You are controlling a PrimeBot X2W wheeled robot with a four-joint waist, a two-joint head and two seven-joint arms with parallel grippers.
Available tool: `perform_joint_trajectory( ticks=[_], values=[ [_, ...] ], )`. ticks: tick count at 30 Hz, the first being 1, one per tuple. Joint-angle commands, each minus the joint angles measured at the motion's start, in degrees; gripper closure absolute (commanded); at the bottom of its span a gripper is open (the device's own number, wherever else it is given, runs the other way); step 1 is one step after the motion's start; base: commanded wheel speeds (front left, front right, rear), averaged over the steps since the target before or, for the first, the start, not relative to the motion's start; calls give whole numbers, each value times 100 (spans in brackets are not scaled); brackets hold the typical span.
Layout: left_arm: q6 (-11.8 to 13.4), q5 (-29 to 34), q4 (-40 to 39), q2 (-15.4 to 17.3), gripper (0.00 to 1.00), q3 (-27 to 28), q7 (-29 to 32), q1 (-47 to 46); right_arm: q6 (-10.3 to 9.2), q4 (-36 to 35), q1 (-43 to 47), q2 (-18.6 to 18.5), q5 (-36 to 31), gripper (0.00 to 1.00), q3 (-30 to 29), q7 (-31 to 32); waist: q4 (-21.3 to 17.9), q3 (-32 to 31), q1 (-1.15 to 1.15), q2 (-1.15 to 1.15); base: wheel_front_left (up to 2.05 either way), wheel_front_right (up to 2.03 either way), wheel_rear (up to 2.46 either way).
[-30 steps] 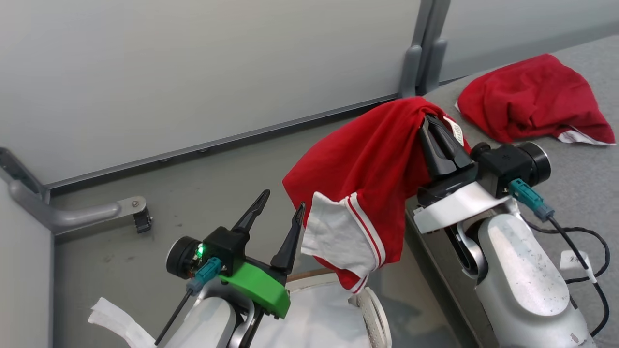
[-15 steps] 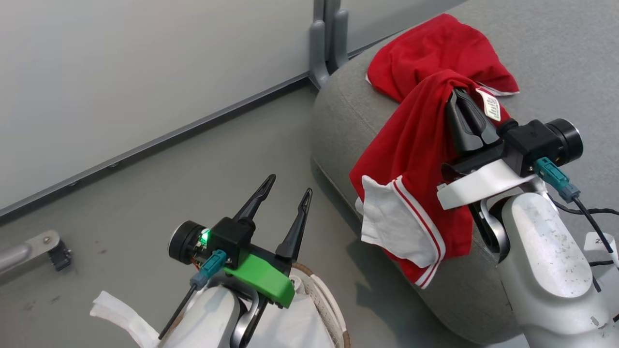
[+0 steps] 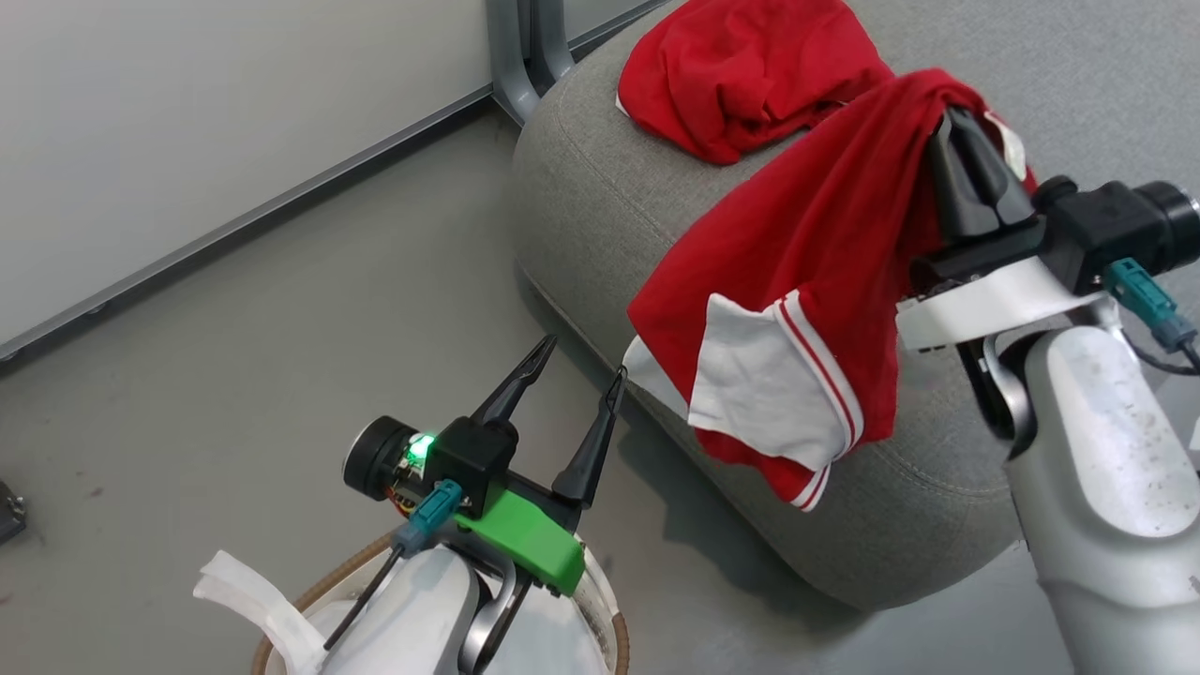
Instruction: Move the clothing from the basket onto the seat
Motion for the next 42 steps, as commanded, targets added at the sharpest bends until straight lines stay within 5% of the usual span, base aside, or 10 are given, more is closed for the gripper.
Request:
perform_joint_trajectory(
  ticks=[1,8,13,22,28,42],
  values=[
    [-22,36,10,48,0,-14,-2,-105,-6,-53,-227,-99,-31,100,-61,-14,98,95,0,-1,0,0,0],
    [-25,60,-52,75,0,-60,-2,-264,-6,68,-1235,-646,47,100,-339,-14,481,408,0,-1,0,0,0],
    [-26,81,-110,155,0,-197,-2,-566,-6,683,-2745,-1647,65,100,-671,-14,957,938,0,-1,0,0,0],
    [-25,245,-264,253,0,-247,-2,-1032,-6,1582,-3735,-2486,24,100,-1015,-13,1389,1811,0,-1,0,0,0],
    [-16,393,-327,325,0,-286,24,-1339,-6,1871,-3394,-2400,16,100,-1391,-13,1513,2374,0,-1,0,0,0],
    [120,439,-608,609,0,-305,275,-1349,-6,2608,-2483,-1473,-246,100,-1964,-13,1387,2920,0,-1,0,0,0]
  ],
)
